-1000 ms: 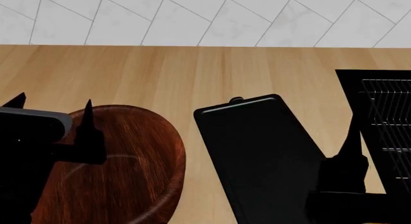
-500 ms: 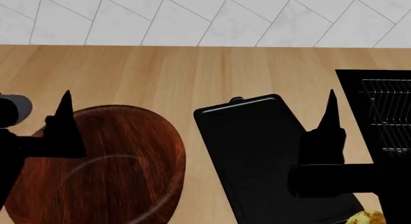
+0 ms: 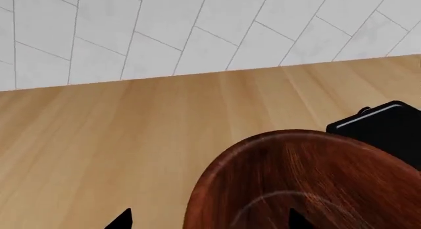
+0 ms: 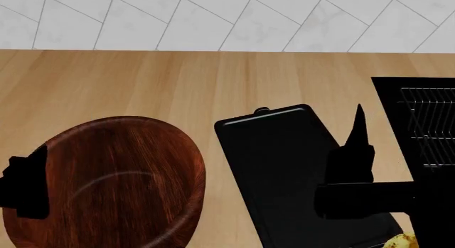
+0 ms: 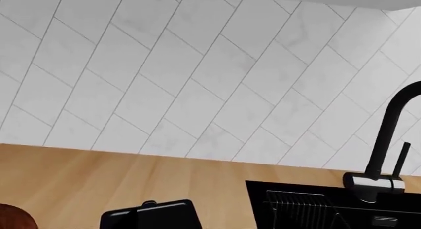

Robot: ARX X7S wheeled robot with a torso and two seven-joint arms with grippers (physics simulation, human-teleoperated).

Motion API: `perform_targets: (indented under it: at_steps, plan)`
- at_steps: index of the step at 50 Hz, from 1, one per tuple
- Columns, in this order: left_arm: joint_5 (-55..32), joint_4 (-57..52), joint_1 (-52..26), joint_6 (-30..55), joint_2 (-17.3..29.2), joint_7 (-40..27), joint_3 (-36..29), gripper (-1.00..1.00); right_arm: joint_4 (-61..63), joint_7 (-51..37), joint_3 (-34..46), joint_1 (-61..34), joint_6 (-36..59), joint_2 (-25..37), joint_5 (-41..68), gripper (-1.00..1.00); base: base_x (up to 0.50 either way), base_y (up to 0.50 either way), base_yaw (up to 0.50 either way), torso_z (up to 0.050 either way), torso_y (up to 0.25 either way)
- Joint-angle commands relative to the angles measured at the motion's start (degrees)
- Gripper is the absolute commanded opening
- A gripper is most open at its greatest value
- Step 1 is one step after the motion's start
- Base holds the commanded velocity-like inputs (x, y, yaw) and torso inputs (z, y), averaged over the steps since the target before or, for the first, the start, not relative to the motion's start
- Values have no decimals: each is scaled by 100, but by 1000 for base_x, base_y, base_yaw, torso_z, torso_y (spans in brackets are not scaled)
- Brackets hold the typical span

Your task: Move the fresh-baked cupcake off the tray onto the counter, and place the bowl used for mixing into the sink.

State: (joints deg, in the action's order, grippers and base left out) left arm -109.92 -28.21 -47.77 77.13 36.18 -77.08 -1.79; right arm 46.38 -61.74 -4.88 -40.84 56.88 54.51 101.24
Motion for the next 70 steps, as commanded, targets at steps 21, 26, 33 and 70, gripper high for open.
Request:
perform_targets:
  at_steps: [21,26,33,70]
  plan:
    - [-1288,1157,393,-640,362,-100,-316,100,-74,114,171,23,58,-101,-297,100,0,0,0,0,0]
    - [-952,1360,568,-587,266,149,-294,100,-123,71,287,-33,105,-123,-329,100,0,0,0,0,0]
    - [-560,1472,887,-515,166,484,-265,100,-146,68,378,-118,131,-143,-338,100,0,0,0,0,0]
    - [-463,1435,955,-1263,213,808,407,-100,5,114,59,279,-78,45,-291,100,0,0,0,0,0]
